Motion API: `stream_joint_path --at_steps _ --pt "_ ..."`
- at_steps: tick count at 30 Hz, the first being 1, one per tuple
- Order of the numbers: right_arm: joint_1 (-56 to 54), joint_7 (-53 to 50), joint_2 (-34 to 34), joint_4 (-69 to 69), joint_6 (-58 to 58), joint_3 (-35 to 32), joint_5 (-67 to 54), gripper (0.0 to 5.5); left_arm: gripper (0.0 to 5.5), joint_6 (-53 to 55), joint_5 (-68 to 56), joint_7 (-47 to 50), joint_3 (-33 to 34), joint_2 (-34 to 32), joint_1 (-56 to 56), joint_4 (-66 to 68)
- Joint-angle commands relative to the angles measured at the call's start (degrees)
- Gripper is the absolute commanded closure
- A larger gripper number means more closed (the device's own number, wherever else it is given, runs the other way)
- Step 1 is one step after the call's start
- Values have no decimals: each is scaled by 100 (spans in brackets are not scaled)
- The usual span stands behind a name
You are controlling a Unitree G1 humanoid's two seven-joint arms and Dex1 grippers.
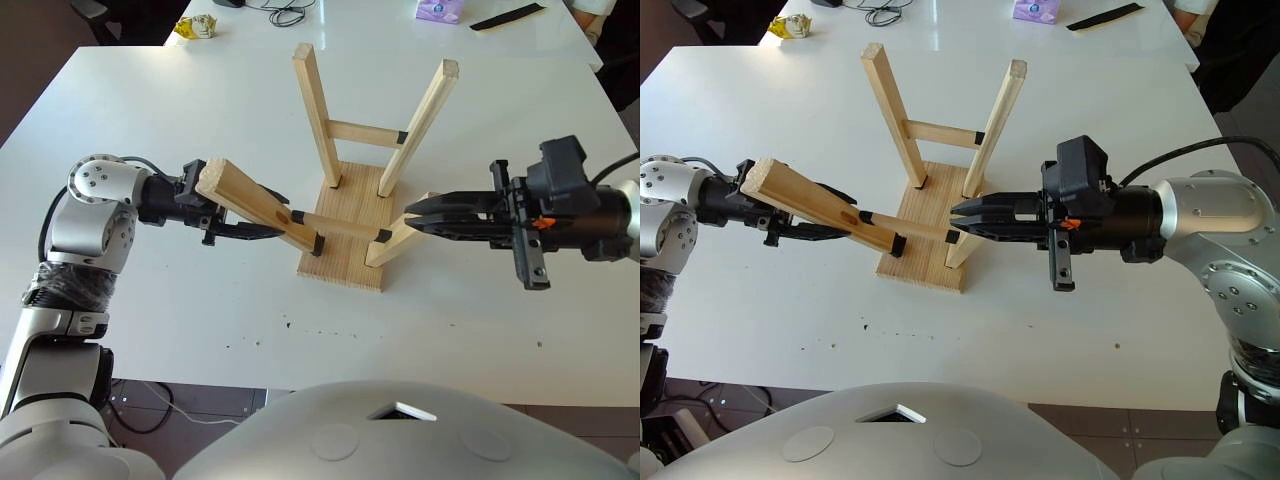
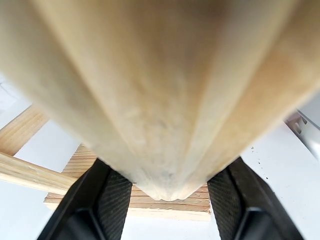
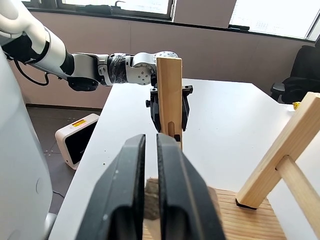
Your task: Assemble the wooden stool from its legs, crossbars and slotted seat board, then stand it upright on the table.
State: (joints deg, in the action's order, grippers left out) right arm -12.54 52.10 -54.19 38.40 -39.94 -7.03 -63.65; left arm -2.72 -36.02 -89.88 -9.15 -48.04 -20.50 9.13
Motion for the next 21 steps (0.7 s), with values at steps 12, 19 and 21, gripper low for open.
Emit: stream_joint_path --at_steps 12,19,21 --pt "480 -319 -528 -726 -910 -1959 -1821 289 343 85 1092 100 -548 -97 524 298" --pt "2403 849 -567 -47 -426 -1548 148 252 343 82 1094 51 -545 -123 446 354" --pt "2451 716 -414 79 -88 -923 873 252 343 95 1101 33 -568 -112 403 358"
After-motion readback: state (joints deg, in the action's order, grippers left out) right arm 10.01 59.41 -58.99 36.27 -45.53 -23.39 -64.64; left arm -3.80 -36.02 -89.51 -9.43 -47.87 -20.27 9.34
